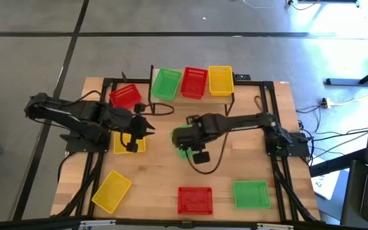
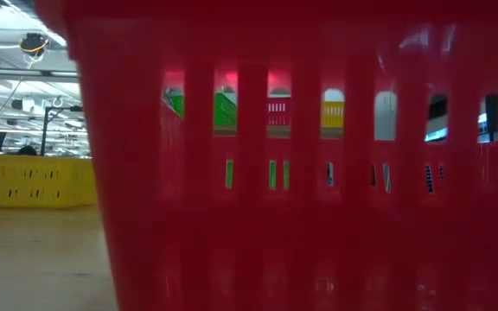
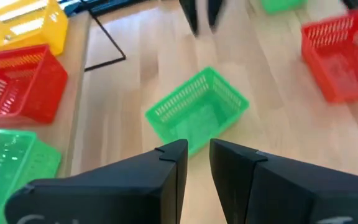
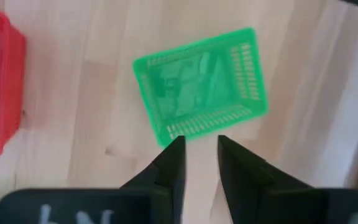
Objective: Stack baskets on shelf by color
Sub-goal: Stack the top green bin on top of the green bin on the shelf
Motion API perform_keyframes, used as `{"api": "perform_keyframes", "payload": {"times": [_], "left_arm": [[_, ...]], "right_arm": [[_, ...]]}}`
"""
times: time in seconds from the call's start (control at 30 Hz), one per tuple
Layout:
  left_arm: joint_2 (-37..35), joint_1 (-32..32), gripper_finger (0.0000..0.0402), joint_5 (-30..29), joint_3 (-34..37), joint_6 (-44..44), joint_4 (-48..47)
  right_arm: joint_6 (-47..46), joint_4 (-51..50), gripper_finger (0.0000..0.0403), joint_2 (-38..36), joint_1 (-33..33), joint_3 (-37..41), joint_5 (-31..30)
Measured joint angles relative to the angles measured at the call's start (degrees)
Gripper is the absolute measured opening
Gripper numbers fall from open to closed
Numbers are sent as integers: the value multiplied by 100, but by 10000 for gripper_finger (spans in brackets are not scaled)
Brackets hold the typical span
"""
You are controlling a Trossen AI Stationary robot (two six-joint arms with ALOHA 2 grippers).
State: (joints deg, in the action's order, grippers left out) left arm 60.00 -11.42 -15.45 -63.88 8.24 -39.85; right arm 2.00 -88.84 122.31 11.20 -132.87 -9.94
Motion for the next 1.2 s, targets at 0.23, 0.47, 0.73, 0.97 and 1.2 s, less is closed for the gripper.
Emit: {"api": "perform_keyframes", "payload": {"times": [0.23,0.47,0.73,0.97,1.2], "left_arm": [[418,164,60,329,1,835,71],[1373,380,60,761,4,1263,323],[2600,483,60,1048,2,2566,789],[3337,483,60,1040,-4,3273,1474],[3780,513,60,1029,-2,3731,1578]], "right_arm": [[-617,-68,87,-954,2,213,35],[-933,-24,87,-1873,20,213,40],[-941,97,87,-2759,35,213,50],[-923,42,87,-3224,35,218,51],[-916,-30,87,-3428,35,218,50]]}}
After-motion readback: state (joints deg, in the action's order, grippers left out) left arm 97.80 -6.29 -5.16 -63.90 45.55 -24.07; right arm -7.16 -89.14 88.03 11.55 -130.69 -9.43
